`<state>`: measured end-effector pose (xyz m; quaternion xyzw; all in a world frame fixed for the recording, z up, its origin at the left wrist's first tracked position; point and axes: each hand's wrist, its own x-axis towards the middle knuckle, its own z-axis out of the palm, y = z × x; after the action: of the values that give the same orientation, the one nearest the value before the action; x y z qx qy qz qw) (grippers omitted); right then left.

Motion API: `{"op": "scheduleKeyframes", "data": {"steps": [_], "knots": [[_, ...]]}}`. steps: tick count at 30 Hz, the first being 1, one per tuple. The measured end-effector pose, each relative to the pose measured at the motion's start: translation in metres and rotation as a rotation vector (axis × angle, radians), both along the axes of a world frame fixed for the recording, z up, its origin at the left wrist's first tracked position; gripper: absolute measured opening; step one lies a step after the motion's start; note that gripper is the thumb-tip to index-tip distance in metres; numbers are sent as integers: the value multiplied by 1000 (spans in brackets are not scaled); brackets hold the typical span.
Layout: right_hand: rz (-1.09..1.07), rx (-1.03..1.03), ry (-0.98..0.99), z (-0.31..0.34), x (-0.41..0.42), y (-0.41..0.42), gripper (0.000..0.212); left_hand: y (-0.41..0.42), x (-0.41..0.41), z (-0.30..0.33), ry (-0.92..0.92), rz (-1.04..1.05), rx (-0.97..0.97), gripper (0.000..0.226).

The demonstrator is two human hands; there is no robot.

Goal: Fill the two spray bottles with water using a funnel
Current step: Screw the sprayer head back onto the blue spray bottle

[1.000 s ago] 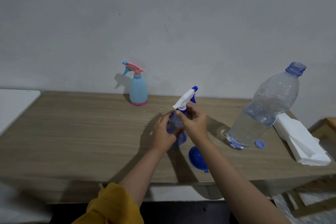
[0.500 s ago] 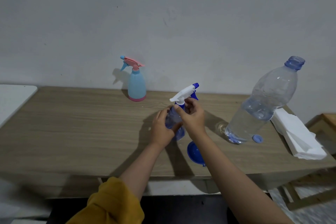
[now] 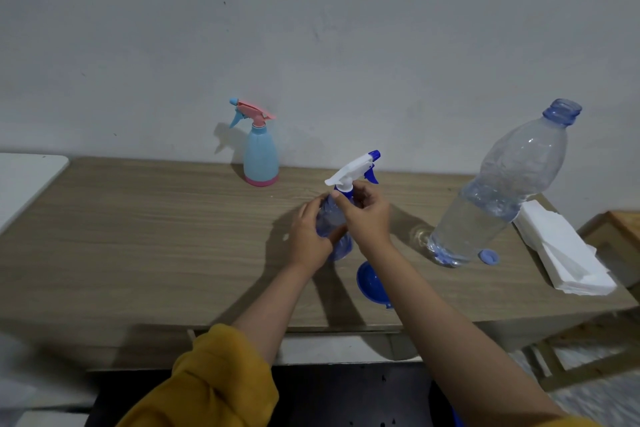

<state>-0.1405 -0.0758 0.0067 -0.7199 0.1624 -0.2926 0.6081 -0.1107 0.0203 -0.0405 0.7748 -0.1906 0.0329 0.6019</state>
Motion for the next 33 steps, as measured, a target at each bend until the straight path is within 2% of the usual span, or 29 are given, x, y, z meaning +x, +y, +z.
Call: {"op": "scheduleKeyframes", "data": {"steps": [4,8,14,21,25,27,30,33], "knots": [[-9,-14,44,3,1,0,21,1,-2,3,12,-5,1,60],[107,-28,88,5,-1,-11,24,5,1,13,92,-27,22,59],[247,-8,113,8,-2,-14,22,20,19,24,192,-353,97,67],[82,-117,78,-6,3,0,18,15,17,25,174,-312,64,58],[8,-173,-12,-9,0,11,19,15,15,24,158,-304,68,53],[-38,-154,-40,-10,-2,16,27,17,11,29,177,-296,77,50],[-185,-121,21,-6,-4,19,62,20,4,35,191,-248,97,47],[-130,-219,69,-4,6,14,85,26,-6,39,189,-231,186,54]]}}
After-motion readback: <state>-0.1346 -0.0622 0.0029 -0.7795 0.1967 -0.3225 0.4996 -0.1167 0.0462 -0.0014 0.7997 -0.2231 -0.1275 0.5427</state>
